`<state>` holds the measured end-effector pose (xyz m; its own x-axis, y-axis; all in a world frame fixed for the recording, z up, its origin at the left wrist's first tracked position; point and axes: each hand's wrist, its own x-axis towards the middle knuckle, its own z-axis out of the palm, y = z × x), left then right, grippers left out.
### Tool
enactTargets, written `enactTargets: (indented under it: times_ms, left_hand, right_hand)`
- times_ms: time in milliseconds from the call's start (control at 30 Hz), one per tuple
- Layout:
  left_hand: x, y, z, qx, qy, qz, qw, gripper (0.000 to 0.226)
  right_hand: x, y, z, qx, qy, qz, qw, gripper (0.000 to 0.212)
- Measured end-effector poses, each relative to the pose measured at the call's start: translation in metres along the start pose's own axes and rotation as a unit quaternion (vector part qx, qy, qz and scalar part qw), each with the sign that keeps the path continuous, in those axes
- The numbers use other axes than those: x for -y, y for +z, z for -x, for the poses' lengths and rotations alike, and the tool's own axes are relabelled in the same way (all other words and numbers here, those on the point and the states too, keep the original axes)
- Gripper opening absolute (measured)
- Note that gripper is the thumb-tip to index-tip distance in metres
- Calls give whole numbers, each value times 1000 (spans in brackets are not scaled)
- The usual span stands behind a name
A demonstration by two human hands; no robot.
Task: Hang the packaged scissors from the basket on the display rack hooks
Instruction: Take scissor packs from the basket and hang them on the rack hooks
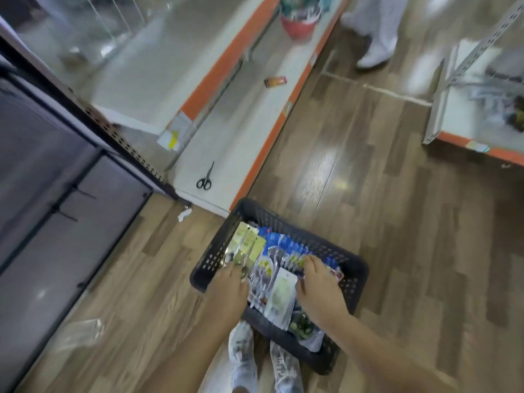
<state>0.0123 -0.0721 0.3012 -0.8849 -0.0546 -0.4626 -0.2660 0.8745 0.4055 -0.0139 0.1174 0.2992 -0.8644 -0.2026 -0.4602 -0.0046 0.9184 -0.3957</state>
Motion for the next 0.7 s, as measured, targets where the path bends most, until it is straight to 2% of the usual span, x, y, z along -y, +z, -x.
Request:
enactTargets:
  times_ms: [200,300,333,400,467,600,700]
  left_hand:
    - [90,104,-74,20,-33,0,999,17]
    - [128,152,-118,22,-60,11,998,12]
    - [139,166,-131,22,-65,18,997,11]
    - [158,191,-157,16,-68,22,997,11]
    - [173,210,-182,14,-72,6,997,19]
    - [198,241,-227,-5,-67,5,998,30]
    - [208,257,-252,-34,-71,-15,997,34]
  right_hand:
    - [-23,144,-85,45,30,-81,995,53]
    - [-30,218,-124,60,78,-152,983,46]
    - [-32,243,-137,59,81,-171,980,38]
    - [-34,288,-162,57,108,-197,973,9]
    - [-38,328,-186,56,125,-216,967,17]
    - [-37,355,-228,45,153,-257,953,19]
    - [-38,372,-255,16,152,-271,950,45]
